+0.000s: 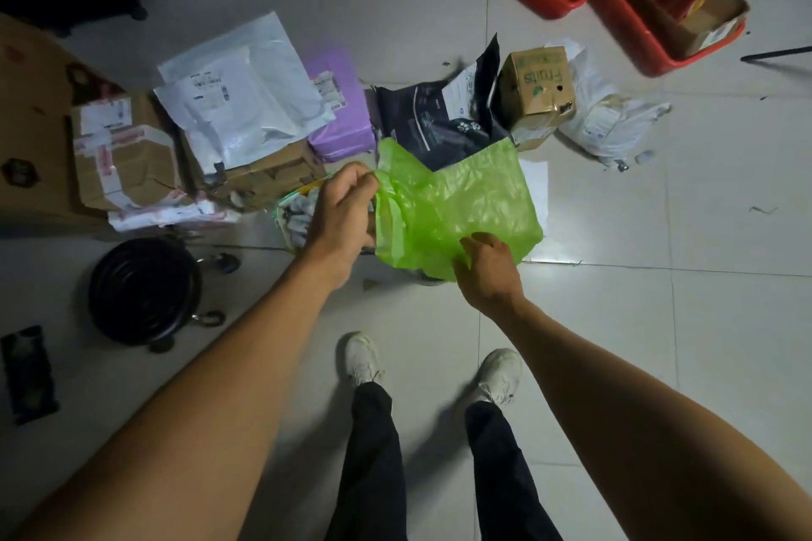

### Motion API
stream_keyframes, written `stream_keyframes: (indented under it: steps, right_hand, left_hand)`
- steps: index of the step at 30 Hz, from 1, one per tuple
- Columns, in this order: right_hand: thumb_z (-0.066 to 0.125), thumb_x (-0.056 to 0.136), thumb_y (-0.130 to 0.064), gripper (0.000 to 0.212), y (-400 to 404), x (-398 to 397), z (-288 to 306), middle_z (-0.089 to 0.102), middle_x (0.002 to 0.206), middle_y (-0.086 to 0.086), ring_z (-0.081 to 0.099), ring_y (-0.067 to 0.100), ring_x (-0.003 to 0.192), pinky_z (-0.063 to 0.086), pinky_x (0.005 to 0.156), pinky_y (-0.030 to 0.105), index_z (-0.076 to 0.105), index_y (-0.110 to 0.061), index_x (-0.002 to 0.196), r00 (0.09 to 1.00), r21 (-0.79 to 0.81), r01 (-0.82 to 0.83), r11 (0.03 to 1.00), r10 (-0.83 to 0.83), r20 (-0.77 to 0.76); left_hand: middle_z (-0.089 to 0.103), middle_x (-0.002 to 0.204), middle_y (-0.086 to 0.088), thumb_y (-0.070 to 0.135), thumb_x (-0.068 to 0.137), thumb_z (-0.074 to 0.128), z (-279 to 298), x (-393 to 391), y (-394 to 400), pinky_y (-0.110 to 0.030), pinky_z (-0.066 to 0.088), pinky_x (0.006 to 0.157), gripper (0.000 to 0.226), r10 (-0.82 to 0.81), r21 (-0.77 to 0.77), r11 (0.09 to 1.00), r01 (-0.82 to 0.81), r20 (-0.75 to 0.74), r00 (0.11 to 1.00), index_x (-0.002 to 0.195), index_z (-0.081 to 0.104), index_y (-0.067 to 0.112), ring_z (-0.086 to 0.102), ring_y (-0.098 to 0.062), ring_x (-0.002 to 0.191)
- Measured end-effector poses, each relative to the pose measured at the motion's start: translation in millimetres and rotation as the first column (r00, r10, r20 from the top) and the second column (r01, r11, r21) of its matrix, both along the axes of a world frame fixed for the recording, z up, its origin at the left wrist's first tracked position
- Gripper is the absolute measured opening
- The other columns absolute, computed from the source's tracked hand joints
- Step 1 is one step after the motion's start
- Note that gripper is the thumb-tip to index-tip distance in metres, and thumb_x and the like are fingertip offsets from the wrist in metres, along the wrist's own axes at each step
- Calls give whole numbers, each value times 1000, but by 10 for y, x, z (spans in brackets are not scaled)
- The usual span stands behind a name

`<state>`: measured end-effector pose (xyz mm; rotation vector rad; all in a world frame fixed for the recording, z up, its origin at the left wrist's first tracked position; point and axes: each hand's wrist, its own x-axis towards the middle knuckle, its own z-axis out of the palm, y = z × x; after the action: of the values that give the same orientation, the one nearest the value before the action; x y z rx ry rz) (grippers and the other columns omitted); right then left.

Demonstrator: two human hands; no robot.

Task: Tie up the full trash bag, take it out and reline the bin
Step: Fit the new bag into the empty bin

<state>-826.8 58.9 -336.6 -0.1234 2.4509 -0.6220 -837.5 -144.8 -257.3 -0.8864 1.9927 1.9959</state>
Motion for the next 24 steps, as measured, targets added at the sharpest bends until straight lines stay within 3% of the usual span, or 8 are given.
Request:
stream_keyframes:
  steps: [2, 4, 6, 9, 14, 20, 22, 24]
  right_hand:
    - [52, 79, -25, 29, -33, -28, -230, 64, 100, 21, 58, 39, 91, 47, 82, 39, 64, -2, 91, 998, -53, 56, 997, -57, -2]
    - [47, 75, -24, 21, -87, -66, -405, 55, 77, 14, 50, 33, 72, 39, 65, 35, 51, -3, 75, 993, -105, 122, 987, -121, 18]
    - [44, 79, -27, 31, -149, -109, -536, 60, 82, 18, 52, 36, 76, 39, 65, 37, 53, 1, 85, 982, -142, 181, 973, -171, 78]
    - [46, 89, -26, 36, -195, -169, -789, 65, 97, 26, 57, 42, 90, 42, 75, 41, 56, 5, 103, 967, -183, 230, 956, -202, 158]
    - [42, 76, -31, 44, -271, -206, -1187, 67, 96, 21, 59, 38, 90, 49, 79, 44, 60, 2, 100, 942, -247, 295, 923, -237, 239]
    - [49, 86, -7, 31, -459, -187, -1536, 66, 107, 6, 53, 8, 92, 38, 76, 8, 62, -9, 114, 937, -426, 339, 839, -261, 231]
    - [49, 87, -11, 38, -539, -190, -1609, 64, 117, 3, 52, 5, 102, 36, 87, 10, 59, -11, 124, 934, -463, 353, 813, -274, 230]
    - [49, 92, -15, 38, -622, -182, -1690, 62, 123, -3, 51, 4, 108, 36, 90, 16, 58, -17, 129, 923, -475, 379, 794, -289, 254]
  left_hand:
    - [52, 88, -11, 48, 75, 51, -174, -79, -26, -42, 41, 55, 41, -10, -52, 999, 8, -30, 999, 93, 55, 11, 50, -31, 74]
    - [53, 86, -12, 48, 80, 48, -360, -166, -49, -55, 47, 59, 34, -34, -122, 992, 25, -73, 997, 91, 57, 17, 54, -29, 76]
    - [51, 80, -9, 44, 84, 46, -513, -255, -47, -52, 45, 66, 22, -72, -193, 980, 50, -108, 992, 82, 56, 24, 50, -23, 74]
    - [47, 76, -6, 30, 90, 43, -723, -343, -24, -34, 37, 69, 14, -142, -288, 953, 90, -165, 976, 81, 51, 22, 42, -13, 71]
    - [42, 69, 8, 22, 92, 44, -1066, -396, -44, -24, 33, 63, 17, -168, -344, 934, 94, -194, 967, 75, 46, 25, 37, -1, 63]
    - [43, 70, 10, 16, 87, 44, -1373, -415, -118, -20, 35, 66, 15, -134, -318, 946, 55, -232, 963, 76, 48, 25, 39, 0, 65]
    - [49, 74, 7, 16, 87, 44, -1488, -413, -165, -23, 38, 70, 13, -123, -306, 951, 50, -222, 967, 78, 52, 22, 43, -3, 69]
    - [56, 82, -3, 19, 87, 46, -1633, -416, -231, -39, 43, 76, 13, -147, -306, 949, 77, -213, 966, 84, 58, 13, 50, -12, 79]
